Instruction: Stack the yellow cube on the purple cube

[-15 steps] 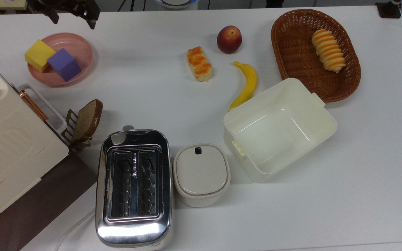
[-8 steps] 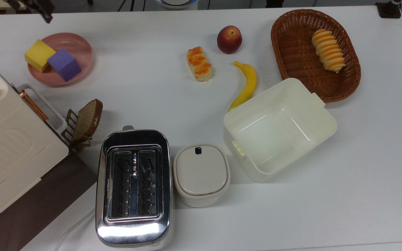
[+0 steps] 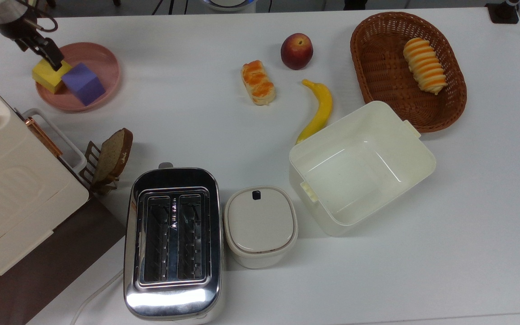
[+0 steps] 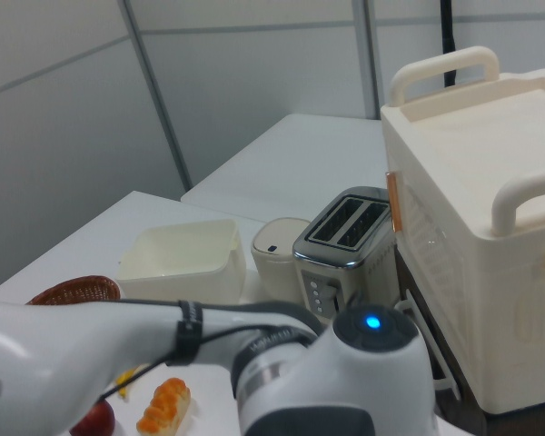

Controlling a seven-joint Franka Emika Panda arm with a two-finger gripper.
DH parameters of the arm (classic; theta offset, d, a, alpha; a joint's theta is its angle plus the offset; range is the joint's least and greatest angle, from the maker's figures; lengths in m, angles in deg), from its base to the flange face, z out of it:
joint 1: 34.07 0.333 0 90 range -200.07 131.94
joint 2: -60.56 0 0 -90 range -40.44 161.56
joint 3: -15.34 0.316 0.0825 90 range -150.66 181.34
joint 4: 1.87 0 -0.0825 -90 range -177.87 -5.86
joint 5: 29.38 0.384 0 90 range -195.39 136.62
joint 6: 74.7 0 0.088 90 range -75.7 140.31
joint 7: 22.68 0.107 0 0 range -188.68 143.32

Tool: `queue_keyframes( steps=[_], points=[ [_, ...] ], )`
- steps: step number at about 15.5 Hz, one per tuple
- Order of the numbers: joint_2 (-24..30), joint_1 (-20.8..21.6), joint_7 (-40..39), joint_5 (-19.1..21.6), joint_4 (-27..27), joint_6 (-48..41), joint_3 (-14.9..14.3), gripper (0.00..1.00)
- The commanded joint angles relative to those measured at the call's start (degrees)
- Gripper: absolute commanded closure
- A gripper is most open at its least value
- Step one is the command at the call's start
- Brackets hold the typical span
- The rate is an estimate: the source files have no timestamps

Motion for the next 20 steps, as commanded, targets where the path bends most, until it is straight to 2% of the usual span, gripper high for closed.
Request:
queue_keyframes(
  steps=[1,10,11,12,14,15,16,17,20],
  points=[
    [-2.95,-0.09,1.30,1.18,-1.36,5.35,0.03,0.00],
    [-5.68,-1.06,1.21,1.18,-1.54,6.95,0.74,0.01],
    [-5.60,-1.06,1.12,1.18,-1.45,6.95,0.74,0.11],
    [-5.42,-0.97,1.03,1.18,-1.37,6.69,0.74,0.25],
    [-4.20,-0.88,1.12,1.27,-0.67,4.76,0.82,0.60],
    [-2.89,-0.71,0.86,1.71,0.21,2.31,0.82,0.70],
    [-1.92,-0.62,0.51,2.14,1.26,-0.50,0.82,0.78],
    [-0.86,-0.53,-0.63,2.85,2.49,-3.57,0.82,0.80],
    [0.46,-0.09,-2.57,6.53,5.48,-9.30,0.74,0.80]
  ],
)
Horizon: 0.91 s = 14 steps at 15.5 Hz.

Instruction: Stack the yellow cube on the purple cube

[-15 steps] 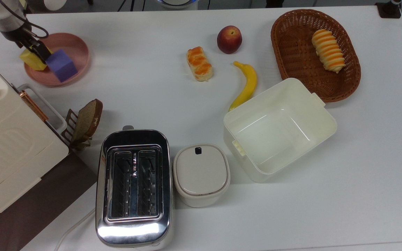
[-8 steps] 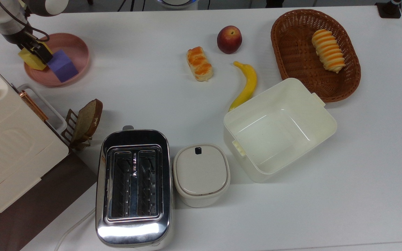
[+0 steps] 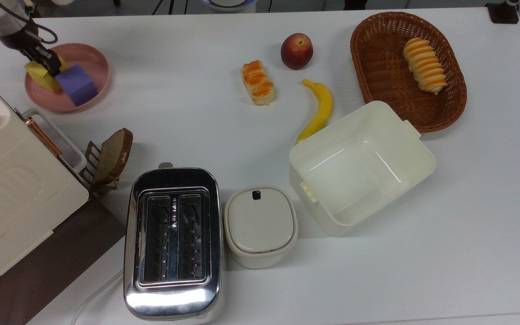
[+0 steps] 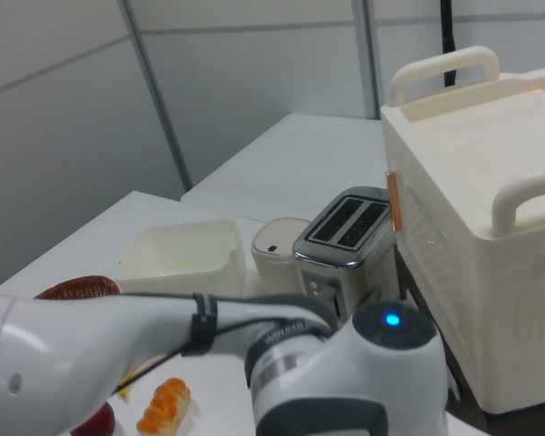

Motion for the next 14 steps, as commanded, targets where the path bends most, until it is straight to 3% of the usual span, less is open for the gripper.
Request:
queue_keyframes(
  steps=[1,5,14],
  points=[
    [3.24,1.03,-1.83,4.01,2.05,-5.56,0.16,0.80],
    [3.95,3.40,-0.78,4.81,2.14,-5.82,0.07,0.79],
    [4.83,4.45,-0.95,4.81,4.34,-12.06,0.25,0.77]
  ],
)
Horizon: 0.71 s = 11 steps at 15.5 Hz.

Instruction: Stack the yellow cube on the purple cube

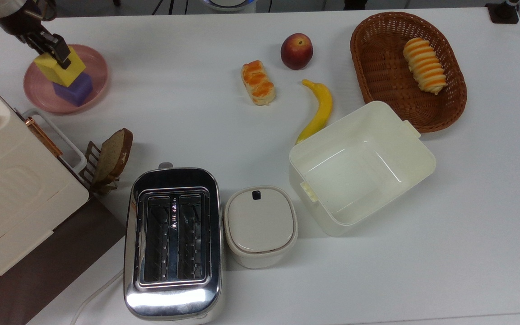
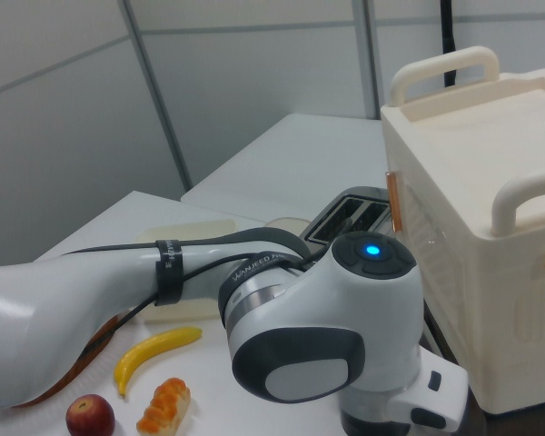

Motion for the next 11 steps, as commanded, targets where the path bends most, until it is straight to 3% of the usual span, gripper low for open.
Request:
queue_keyframes(
  steps=[1,11],
  points=[
    [1.25,1.83,-0.07,1.04,-0.66,-2.32,0.06,0.77],
    [0.46,0.44,-3.32,0.25,-0.57,0.58,-0.65,0.70]
  ],
)
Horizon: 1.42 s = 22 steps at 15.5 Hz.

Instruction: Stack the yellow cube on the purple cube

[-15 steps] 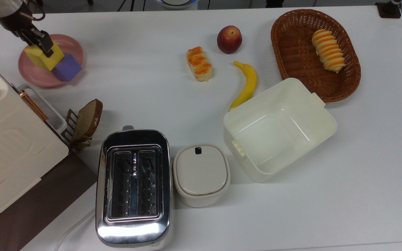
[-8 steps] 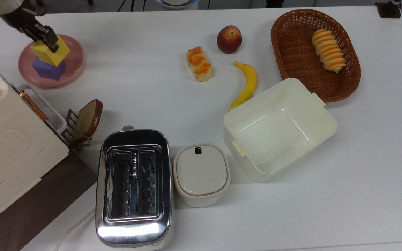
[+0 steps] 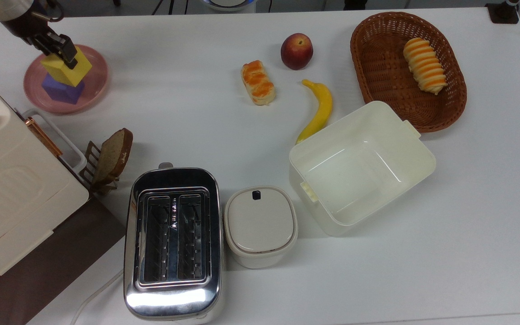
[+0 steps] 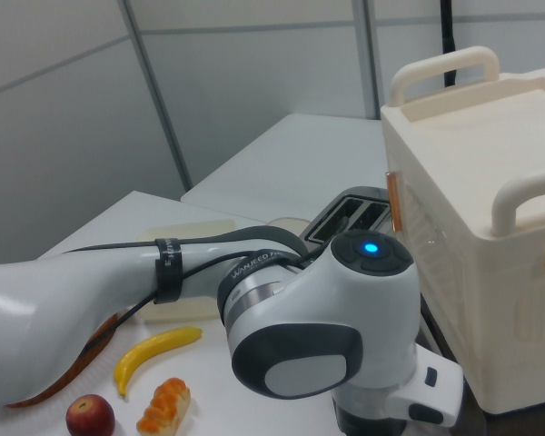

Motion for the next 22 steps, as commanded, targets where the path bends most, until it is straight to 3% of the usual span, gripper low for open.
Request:
queue_keyframes(
  steps=[1,7,8,9,10,19,22],
  points=[
    [0.61,-0.93,-2.12,0.06,-0.48,1.37,-0.36,0.70],
    [-1.14,-2.25,-4.05,0.06,-0.48,4.62,-0.36,0.62],
    [-1.50,-2.43,-4.05,0.06,-0.48,4.89,-0.36,0.47],
    [-1.50,-2.43,-3.36,0.06,-0.48,5.41,-0.36,0.05],
    [-1.50,-2.34,-3.26,0.06,-0.48,5.94,-0.36,0.00],
    [1.21,-1.38,-3.35,-0.03,-0.21,3.76,-0.36,0.00],
    [5.69,3.09,-2.04,-1.95,-0.13,-0.46,-0.27,0.00]
  ],
)
